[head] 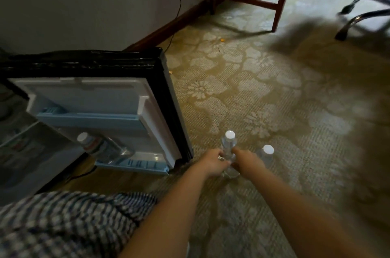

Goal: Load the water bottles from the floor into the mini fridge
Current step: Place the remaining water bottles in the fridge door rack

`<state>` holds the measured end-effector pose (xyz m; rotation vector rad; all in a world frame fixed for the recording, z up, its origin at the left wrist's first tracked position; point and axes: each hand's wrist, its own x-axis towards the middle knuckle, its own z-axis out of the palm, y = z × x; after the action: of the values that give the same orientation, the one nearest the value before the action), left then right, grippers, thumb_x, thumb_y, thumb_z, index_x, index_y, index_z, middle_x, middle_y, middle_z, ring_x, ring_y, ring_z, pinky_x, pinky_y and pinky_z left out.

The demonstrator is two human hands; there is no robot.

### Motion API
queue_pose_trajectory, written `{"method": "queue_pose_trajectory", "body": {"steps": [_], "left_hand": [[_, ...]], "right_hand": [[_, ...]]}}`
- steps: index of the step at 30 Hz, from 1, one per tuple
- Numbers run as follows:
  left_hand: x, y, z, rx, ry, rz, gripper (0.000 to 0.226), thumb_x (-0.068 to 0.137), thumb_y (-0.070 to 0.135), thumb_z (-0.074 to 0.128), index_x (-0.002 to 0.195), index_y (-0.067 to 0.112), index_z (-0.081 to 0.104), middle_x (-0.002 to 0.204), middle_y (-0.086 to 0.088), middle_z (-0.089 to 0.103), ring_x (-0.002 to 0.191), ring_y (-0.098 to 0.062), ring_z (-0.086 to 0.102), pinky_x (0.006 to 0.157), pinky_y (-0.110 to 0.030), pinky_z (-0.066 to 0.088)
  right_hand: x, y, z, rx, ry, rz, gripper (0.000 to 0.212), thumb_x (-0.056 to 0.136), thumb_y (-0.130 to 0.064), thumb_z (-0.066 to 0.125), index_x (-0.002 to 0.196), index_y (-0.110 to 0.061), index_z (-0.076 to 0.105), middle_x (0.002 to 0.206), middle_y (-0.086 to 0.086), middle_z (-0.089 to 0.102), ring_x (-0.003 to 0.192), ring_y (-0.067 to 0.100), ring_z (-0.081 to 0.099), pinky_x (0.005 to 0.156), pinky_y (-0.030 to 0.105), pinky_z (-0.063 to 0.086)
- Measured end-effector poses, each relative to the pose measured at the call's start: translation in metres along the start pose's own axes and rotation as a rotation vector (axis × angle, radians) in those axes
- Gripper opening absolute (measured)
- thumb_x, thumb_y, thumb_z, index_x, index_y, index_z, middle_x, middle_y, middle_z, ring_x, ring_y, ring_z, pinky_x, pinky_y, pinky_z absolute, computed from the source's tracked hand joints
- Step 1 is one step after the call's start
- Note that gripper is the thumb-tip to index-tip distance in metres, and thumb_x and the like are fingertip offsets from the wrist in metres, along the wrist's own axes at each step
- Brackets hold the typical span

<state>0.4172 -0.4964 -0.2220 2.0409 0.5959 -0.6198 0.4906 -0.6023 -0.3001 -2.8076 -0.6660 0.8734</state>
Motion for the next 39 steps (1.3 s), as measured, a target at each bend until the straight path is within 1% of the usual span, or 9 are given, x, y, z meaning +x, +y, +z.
{"method": "queue_pose_trajectory", "body": {"steps": [4, 8, 14, 17, 23, 28, 31, 34, 39], "left_hand": [[-0.005, -0.007, -0.001, 0.01, -0.025, 0.003, 0.045, 0.094, 0.02, 0.052, 0.135, 0.007, 0.041, 0.14, -0.014, 0.046, 0.103, -0.013, 0.044, 0.084, -0.027, 0.039], [-0.011, -0.015, -0.011, 0.022, -0.01, 0.028, 0.061, 0.09, 0.025, 0.059, 0.143, 0.011, 0.032, 0.149, -0.008, 0.035, 0.134, -0.023, 0.038, 0.103, -0.032, 0.036], [-0.035, -0.025, -0.019, -0.061, 0.057, 0.114, 0.083, 0.083, 0.032, 0.068, 0.148, 0.016, 0.019, 0.153, -0.005, 0.028, 0.139, -0.021, 0.031, 0.106, -0.031, 0.034], [-0.048, -0.018, -0.032, -0.119, 0.144, 0.2, 0.078, 0.078, 0.032, 0.073, 0.143, 0.018, 0.032, 0.146, -0.003, 0.038, 0.133, -0.019, 0.038, 0.098, -0.027, 0.035], [-0.094, 0.0, -0.081, -0.223, 0.312, 0.412, 0.071, 0.068, 0.033, 0.081, 0.13, 0.025, 0.047, 0.122, 0.004, 0.06, 0.112, -0.015, 0.057, 0.096, -0.037, 0.049], [-0.143, -0.002, -0.141, -0.185, 0.433, 0.505, 0.055, 0.067, 0.033, 0.08, 0.116, 0.022, 0.056, 0.105, 0.007, 0.065, 0.099, -0.011, 0.061, 0.084, -0.03, 0.053], [-0.171, -0.012, -0.175, -0.135, 0.514, 0.521, 0.046, 0.067, 0.034, 0.081, 0.105, 0.023, 0.059, 0.093, 0.012, 0.064, 0.088, -0.004, 0.061, 0.073, -0.019, 0.048], [-0.195, -0.024, -0.206, -0.127, 0.61, 0.538, 0.043, 0.066, 0.033, 0.081, 0.102, 0.025, 0.06, 0.093, 0.014, 0.065, 0.088, -0.002, 0.062, 0.073, -0.016, 0.048], [-0.219, -0.051, -0.254, -0.103, 0.697, 0.507, 0.047, 0.069, 0.03, 0.08, 0.109, 0.016, 0.061, 0.102, 0.0, 0.068, 0.096, -0.016, 0.066, 0.086, -0.034, 0.054]], "right_hand": [[-0.002, 0.0, -0.001, -0.018, -0.005, -0.031, 0.045, 0.092, -0.012, 0.05, 0.134, -0.016, 0.037, 0.117, 0.015, 0.062, 0.107, 0.031, 0.061, 0.09, 0.043, 0.051], [-0.025, -0.007, -0.026, 0.026, 0.081, -0.09, 0.044, 0.094, -0.026, 0.048, 0.135, -0.017, 0.036, 0.114, 0.016, 0.063, 0.104, 0.034, 0.061, 0.089, 0.044, 0.051], [-0.075, -0.031, -0.089, 0.051, 0.194, -0.271, 0.039, 0.096, -0.031, 0.048, 0.13, -0.014, 0.042, 0.105, 0.012, 0.064, 0.092, 0.027, 0.06, 0.073, 0.033, 0.048], [-0.105, -0.056, -0.124, 0.042, 0.298, -0.377, 0.034, 0.096, -0.033, 0.047, 0.123, -0.014, 0.045, 0.085, 0.001, 0.056, 0.076, 0.019, 0.053, 0.061, 0.027, 0.038], [-0.155, -0.114, -0.176, 0.05, 0.469, -0.571, 0.03, 0.095, -0.037, 0.046, 0.113, -0.013, 0.048, 0.083, -0.003, 0.056, 0.076, 0.018, 0.053, 0.062, 0.029, 0.038], [-0.182, -0.172, -0.201, 0.076, 0.581, -0.691, 0.029, 0.094, -0.039, 0.046, 0.111, -0.015, 0.048, 0.076, -0.008, 0.051, 0.067, 0.01, 0.046, 0.055, 0.023, 0.033], [-0.193, -0.208, -0.212, 0.083, 0.62, -0.736, 0.031, 0.093, -0.04, 0.049, 0.106, -0.013, 0.051, 0.08, -0.002, 0.055, 0.075, 0.018, 0.051, 0.062, 0.03, 0.035], [-0.202, -0.248, -0.222, 0.106, 0.628, -0.797, 0.031, 0.09, -0.042, 0.052, 0.101, -0.013, 0.054, 0.087, 0.0, 0.06, 0.083, 0.022, 0.055, 0.069, 0.035, 0.043], [-0.206, -0.313, -0.231, 0.048, 0.615, -0.864, 0.027, 0.089, -0.04, 0.056, 0.093, -0.014, 0.05, 0.087, 0.001, 0.056, 0.08, 0.02, 0.052, 0.067, 0.029, 0.036]]}}
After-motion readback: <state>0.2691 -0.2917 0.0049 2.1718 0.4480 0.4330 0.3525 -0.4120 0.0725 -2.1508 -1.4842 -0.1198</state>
